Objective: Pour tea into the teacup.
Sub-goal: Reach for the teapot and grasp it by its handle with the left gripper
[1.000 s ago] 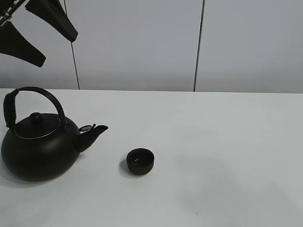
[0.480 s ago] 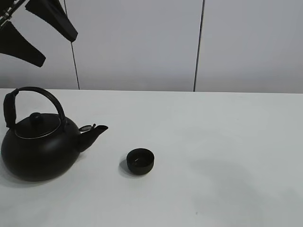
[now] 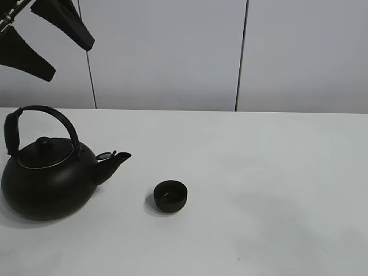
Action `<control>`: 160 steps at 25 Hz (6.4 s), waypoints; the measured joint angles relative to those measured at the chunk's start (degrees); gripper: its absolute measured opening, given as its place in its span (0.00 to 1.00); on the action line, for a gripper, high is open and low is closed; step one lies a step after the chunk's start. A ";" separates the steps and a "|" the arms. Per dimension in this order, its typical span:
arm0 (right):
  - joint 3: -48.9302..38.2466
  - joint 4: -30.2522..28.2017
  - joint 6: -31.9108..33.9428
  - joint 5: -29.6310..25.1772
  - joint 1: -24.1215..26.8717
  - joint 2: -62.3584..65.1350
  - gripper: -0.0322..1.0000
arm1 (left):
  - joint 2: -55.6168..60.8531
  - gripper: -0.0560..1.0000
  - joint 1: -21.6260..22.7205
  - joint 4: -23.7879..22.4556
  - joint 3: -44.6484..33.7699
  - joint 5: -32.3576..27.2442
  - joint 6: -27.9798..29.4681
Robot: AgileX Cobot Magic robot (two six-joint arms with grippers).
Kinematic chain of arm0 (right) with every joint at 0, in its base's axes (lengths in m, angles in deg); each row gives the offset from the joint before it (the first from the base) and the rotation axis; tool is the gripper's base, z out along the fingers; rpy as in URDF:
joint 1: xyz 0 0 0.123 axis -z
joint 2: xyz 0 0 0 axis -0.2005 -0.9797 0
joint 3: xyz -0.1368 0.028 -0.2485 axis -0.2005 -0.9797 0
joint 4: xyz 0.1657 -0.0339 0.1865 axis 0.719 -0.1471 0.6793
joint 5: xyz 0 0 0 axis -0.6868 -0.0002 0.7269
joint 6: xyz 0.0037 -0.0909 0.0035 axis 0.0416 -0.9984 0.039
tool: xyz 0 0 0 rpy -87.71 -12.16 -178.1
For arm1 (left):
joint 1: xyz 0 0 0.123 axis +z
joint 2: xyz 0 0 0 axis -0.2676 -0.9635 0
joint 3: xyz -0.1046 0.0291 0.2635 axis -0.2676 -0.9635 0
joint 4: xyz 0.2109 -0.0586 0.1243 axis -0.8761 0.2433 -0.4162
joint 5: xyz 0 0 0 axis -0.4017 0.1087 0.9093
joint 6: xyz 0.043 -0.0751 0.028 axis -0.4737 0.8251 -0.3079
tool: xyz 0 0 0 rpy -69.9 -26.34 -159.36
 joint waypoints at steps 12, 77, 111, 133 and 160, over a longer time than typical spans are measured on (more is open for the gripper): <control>0.00 0.05 0.00 0.00 0.00 0.00 0.47 | 0.00 0.56 0.00 0.00 0.00 0.00 0.00; 0.00 0.05 0.00 0.11 0.00 0.00 0.47 | 32.02 0.56 1.32 -66.19 -50.76 76.08 23.63; 0.00 0.05 0.00 0.23 0.00 0.00 0.47 | 8.90 0.56 7.37 -73.78 -52.69 92.15 31.74; 0.00 0.11 0.00 0.28 0.00 0.00 0.47 | -4.50 0.54 7.37 -63.74 -52.06 108.97 24.67; 0.00 0.17 0.00 0.28 0.00 0.00 0.47 | -5.02 0.21 7.41 -64.58 -52.00 110.45 20.80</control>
